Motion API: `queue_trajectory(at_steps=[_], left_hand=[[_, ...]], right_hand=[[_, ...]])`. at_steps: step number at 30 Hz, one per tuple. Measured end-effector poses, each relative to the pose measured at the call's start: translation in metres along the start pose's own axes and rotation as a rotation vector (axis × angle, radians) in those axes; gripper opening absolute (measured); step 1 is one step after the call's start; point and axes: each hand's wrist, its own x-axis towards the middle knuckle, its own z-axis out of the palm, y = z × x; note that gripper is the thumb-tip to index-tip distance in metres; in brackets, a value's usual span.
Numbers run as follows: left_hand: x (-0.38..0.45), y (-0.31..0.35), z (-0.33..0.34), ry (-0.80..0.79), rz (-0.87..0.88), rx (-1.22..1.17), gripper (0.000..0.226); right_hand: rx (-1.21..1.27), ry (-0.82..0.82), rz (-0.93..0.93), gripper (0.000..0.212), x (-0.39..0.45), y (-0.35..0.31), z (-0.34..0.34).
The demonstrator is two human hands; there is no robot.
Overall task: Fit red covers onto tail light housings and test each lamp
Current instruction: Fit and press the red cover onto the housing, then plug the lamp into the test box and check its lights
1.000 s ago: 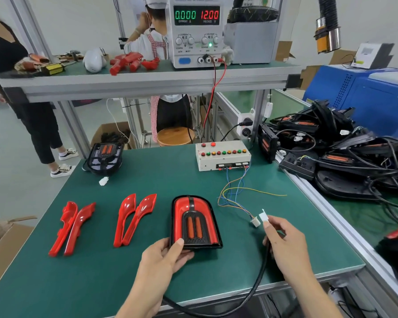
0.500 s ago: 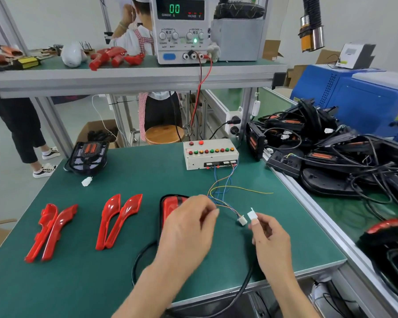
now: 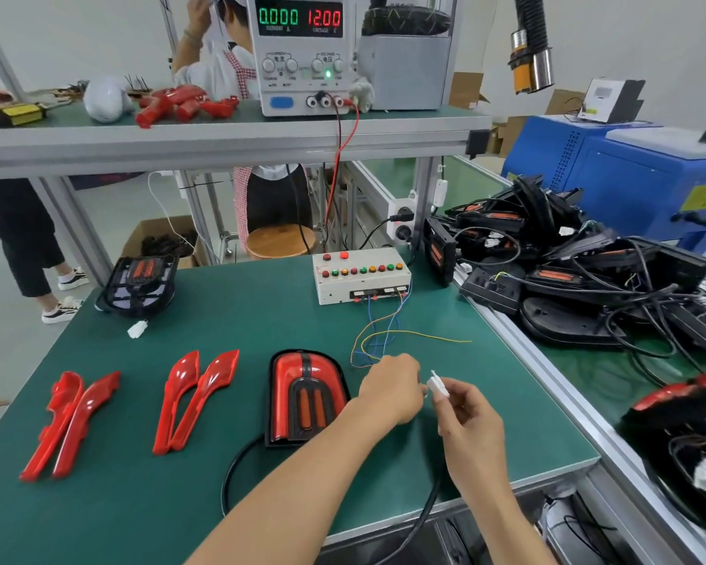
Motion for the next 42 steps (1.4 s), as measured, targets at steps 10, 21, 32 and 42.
queue_trajectory(at_steps=[10, 21, 32, 42], left_hand=[[-0.007, -0.020, -0.014, 0.061, -0.045, -0.716, 0.016], [-0.009, -0.030, -0.020, -0.001, 0.110, -0.516, 0.023], [-0.009, -0.021, -0.040, -0.099, 0.136, -0.209, 0.027], [-0.009, -0.016, -0.043, -0.216, 0.204, 0.080, 0.029]], right_hand=[[-0.134, -0.061, -0.109, 0.026, -0.006, -0.003, 0.004], [-0.239, 0.013, -0.259, 0.043, -0.015, -0.006, 0.007], [-0.416, 0.034, -0.368, 0.031, -0.023, -0.007, 0.012], [-0.431, 0.065, -0.326, 0.029, -0.022, -0.006, 0.013]])
